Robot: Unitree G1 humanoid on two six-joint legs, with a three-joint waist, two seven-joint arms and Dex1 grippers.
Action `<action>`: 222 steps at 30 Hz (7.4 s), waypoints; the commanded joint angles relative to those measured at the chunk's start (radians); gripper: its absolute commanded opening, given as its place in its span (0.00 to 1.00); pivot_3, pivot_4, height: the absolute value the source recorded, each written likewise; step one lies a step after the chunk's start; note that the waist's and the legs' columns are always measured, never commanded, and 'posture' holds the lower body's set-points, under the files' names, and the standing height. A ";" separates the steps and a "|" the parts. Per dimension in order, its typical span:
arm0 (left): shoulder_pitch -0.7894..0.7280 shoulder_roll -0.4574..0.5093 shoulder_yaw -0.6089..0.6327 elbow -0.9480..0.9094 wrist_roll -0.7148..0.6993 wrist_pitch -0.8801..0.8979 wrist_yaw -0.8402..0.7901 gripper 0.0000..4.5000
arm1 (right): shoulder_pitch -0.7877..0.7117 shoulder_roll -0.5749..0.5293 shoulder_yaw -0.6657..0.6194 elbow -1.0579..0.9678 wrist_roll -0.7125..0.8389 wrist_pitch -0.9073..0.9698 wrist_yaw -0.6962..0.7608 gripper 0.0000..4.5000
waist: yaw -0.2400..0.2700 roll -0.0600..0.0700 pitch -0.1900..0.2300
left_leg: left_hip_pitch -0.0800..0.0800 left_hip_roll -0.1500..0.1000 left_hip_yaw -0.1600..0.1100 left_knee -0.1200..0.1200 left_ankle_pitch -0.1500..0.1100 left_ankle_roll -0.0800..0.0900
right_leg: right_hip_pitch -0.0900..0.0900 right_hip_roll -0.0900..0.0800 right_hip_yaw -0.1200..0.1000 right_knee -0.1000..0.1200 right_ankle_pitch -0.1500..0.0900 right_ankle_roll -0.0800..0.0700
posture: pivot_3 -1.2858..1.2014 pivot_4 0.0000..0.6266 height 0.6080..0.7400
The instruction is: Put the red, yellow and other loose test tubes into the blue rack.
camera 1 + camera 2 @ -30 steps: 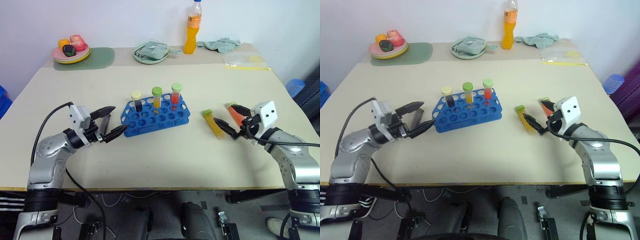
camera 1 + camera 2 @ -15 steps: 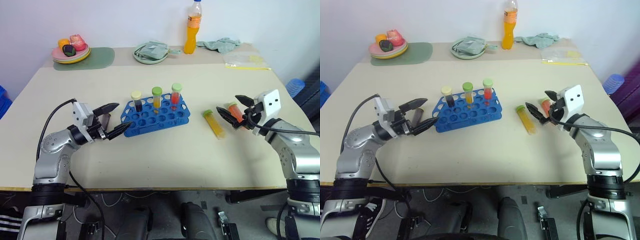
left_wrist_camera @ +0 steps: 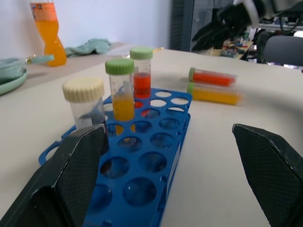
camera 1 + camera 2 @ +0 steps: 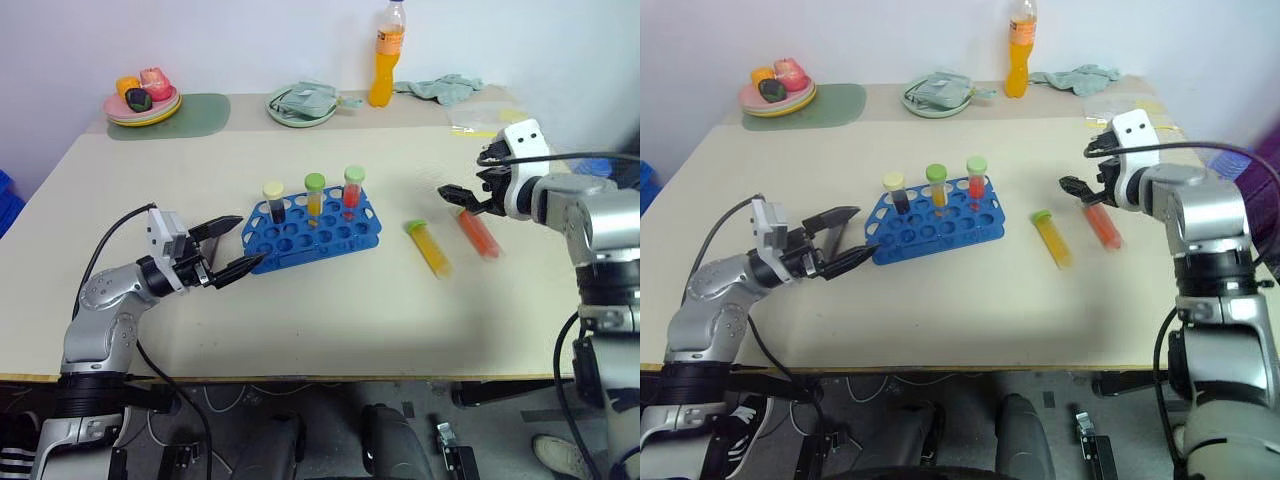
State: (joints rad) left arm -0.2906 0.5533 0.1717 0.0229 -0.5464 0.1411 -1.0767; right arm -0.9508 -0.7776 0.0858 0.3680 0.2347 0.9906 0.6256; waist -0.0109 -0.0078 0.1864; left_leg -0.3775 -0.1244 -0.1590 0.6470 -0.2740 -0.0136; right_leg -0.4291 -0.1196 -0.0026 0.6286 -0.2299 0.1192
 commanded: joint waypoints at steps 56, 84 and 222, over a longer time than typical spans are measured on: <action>0.116 0.035 0.064 -0.213 -0.028 0.034 0.175 1.00 | 0.533 0.667 -0.234 -0.613 0.046 -0.700 -0.230 0.19 | -0.007 0.000 -0.002 | -0.006 0.002 0.016 0.002 0.002 -0.003 | -0.014 0.004 0.016 0.004 0.007 0.003 | 0.52 0.24 1.00; 0.141 0.053 0.084 -0.322 -0.051 0.107 0.232 1.00 | 0.506 0.716 0.001 -0.139 -0.212 -1.069 -0.320 0.19 | -0.010 0.000 -0.002 | 0.003 0.006 0.022 0.000 0.002 -0.003 | -0.009 0.010 0.022 0.003 0.009 0.002 | 0.52 0.24 1.00; 0.135 0.044 0.031 -0.257 -0.008 0.023 0.157 1.00 | 0.052 0.094 -0.053 -0.454 0.171 0.521 -0.074 0.92 | -0.002 0.000 -0.001 | 0.000 0.020 0.026 -0.001 -0.002 -0.001 | -0.010 0.021 0.024 -0.007 0.013 -0.005 | 0.52 0.24 1.00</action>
State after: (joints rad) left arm -0.1415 0.5782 0.1989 -0.2337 -0.5544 0.1745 -0.8979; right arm -0.8383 -0.6910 0.0253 -0.1272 0.3979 1.3509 0.5795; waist -0.0125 -0.0077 0.1854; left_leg -0.3778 -0.1046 -0.1327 0.6457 -0.2760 -0.0149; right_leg -0.4391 -0.0987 0.0217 0.6208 -0.2169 0.1141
